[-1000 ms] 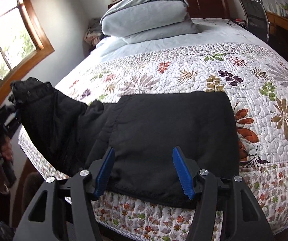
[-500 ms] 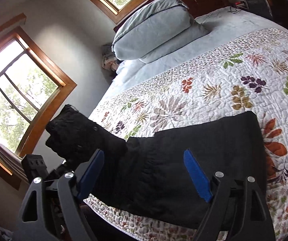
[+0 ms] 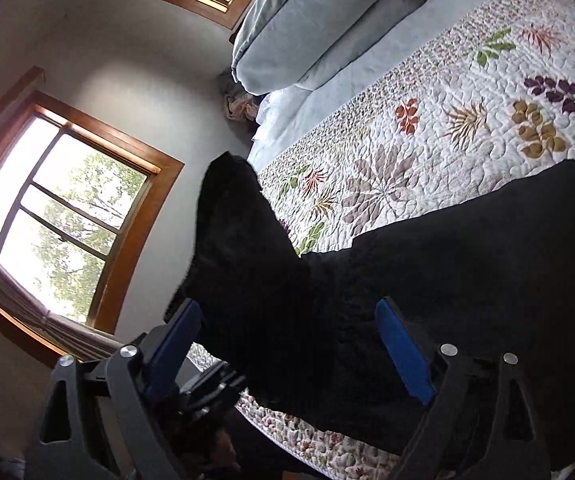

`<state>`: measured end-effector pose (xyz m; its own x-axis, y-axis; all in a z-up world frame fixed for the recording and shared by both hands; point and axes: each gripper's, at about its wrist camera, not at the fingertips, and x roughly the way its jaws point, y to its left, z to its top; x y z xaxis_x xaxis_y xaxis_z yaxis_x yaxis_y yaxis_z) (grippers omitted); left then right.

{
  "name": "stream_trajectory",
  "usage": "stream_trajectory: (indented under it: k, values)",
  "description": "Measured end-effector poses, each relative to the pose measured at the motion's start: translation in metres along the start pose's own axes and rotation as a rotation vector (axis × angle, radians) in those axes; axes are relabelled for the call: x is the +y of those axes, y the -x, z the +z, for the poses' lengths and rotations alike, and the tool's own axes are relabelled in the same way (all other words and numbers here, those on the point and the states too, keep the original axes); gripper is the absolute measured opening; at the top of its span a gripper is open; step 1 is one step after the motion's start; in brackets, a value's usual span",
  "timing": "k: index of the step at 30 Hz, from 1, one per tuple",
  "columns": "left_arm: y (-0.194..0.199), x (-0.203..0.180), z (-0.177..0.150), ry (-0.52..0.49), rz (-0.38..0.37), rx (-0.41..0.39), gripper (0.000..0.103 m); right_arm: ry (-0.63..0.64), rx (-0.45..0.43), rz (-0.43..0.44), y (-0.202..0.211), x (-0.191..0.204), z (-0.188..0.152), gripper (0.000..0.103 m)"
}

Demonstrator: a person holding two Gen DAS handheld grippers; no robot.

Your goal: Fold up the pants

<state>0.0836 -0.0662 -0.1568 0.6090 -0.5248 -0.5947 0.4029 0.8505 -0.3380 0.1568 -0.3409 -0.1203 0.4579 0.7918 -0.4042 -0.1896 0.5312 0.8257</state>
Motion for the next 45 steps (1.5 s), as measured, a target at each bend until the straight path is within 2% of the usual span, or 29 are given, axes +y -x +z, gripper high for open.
stream_trajectory:
  k: [5,8,12,14,17,19,20,21,22,23,24,25,27,32,38,42,45]
  values:
    - [-0.032,-0.010,-0.011,-0.066,0.019,0.088,0.021,-0.071,0.068,0.028,-0.028,-0.020,0.015,0.096]
    - [-0.039,-0.012,-0.015,-0.082,0.029,0.101,0.022,-0.062,0.121,-0.017,-0.048,-0.025,0.022,0.097]
    - [-0.041,-0.011,-0.015,-0.085,0.028,0.103,0.022,-0.066,0.161,-0.026,-0.068,-0.030,0.024,0.096]
    - [-0.045,-0.016,-0.017,-0.092,0.028,0.107,0.023,-0.059,0.173,-0.027,-0.075,-0.029,0.023,0.093]
    - [-0.047,-0.017,-0.017,-0.092,0.027,0.110,0.023,-0.061,0.185,-0.022,-0.081,-0.029,0.022,0.071]
    - [-0.047,-0.019,-0.017,-0.098,0.035,0.110,0.025,-0.066,0.193,-0.030,-0.083,-0.031,0.021,0.052]
    - [-0.047,-0.019,-0.017,-0.100,0.039,0.112,0.026,-0.063,0.194,-0.044,-0.084,-0.031,0.021,0.049]
    - [-0.047,-0.020,-0.016,-0.098,0.038,0.118,0.029,-0.060,0.192,-0.045,-0.084,-0.032,0.020,0.041]
    - [-0.047,-0.021,-0.015,-0.091,0.036,0.121,0.038,-0.060,0.189,-0.041,-0.084,-0.033,0.020,0.034]
    - [-0.045,-0.021,-0.014,-0.081,0.037,0.127,0.046,-0.061,0.184,-0.040,-0.082,-0.034,0.020,0.033]
    - [-0.042,-0.020,-0.014,-0.069,0.039,0.128,0.069,-0.064,0.181,-0.039,-0.082,-0.034,0.020,0.030]
    - [-0.036,-0.019,-0.014,-0.056,0.045,0.115,0.083,-0.065,0.180,-0.043,-0.081,-0.035,0.020,0.028]
    - [-0.022,-0.016,-0.015,-0.044,0.072,0.089,0.090,-0.057,0.177,-0.042,-0.080,-0.035,0.019,0.027]
    - [0.015,0.007,-0.013,0.004,0.159,0.048,0.095,-0.078,0.168,0.001,-0.072,-0.029,0.015,0.024]
    - [0.046,0.056,-0.013,0.170,0.253,0.002,0.096,-0.093,0.160,0.051,-0.061,-0.013,0.015,0.023]
    - [0.056,0.078,-0.015,0.268,0.269,0.004,0.096,-0.086,0.150,0.073,-0.048,-0.001,0.020,0.022]
    - [0.059,0.082,-0.015,0.287,0.261,0.005,0.096,-0.071,0.135,0.076,-0.031,0.008,0.024,0.022]
